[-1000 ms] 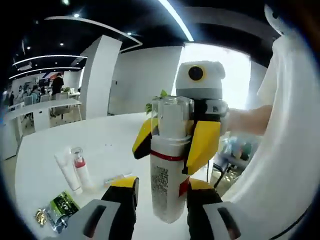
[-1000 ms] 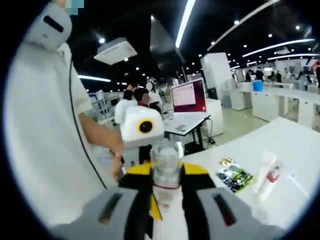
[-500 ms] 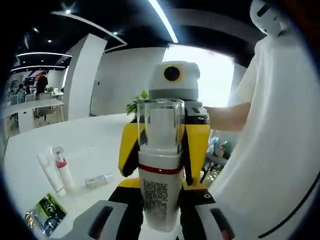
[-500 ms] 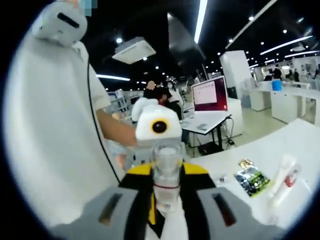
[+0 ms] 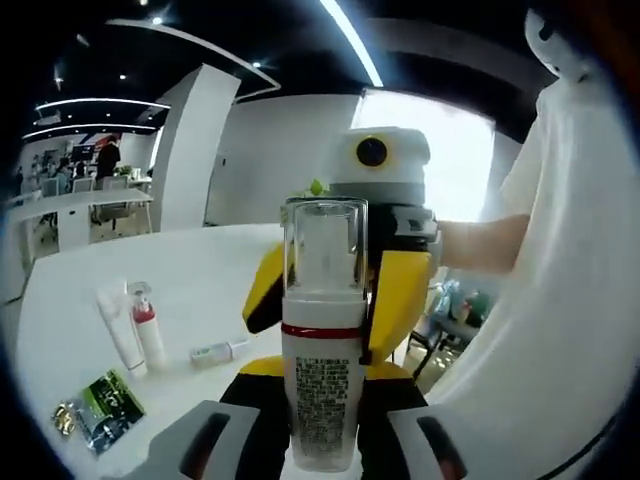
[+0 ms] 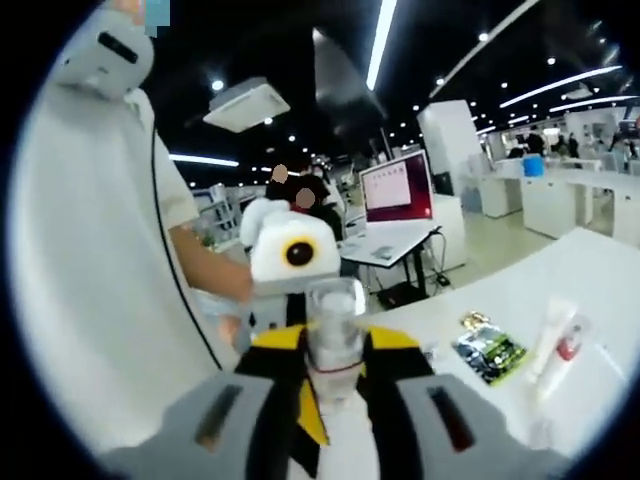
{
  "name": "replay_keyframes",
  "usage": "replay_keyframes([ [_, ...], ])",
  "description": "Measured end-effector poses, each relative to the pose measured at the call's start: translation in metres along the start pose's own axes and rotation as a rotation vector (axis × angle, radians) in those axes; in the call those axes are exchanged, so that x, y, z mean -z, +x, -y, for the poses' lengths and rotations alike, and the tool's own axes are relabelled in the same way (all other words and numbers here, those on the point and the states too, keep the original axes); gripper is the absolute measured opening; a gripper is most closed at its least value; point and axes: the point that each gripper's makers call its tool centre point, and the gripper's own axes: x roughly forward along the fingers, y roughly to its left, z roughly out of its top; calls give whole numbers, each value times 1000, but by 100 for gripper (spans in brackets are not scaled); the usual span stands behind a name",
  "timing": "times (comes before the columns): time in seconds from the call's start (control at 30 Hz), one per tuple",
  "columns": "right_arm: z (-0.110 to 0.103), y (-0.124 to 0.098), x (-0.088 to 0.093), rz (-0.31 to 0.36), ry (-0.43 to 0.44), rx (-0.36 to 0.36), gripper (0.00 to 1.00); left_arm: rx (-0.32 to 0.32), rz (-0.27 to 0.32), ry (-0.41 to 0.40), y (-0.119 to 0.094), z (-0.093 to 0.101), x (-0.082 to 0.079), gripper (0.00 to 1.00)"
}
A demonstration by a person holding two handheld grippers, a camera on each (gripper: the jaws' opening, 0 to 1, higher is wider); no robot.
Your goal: Arrange the skincare products in the storage area until every visible bottle or jar stands upright without overlapping.
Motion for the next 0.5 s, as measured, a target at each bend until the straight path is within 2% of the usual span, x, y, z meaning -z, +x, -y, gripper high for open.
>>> replay_keyframes([
  [0.4,17,-3,1,13,23,86,32,-134,7,-64,-8,-28,6,24],
  [0.5,23,-5,-1,21,21,114,33,-189,-39,-51,-11,-37,15,24],
])
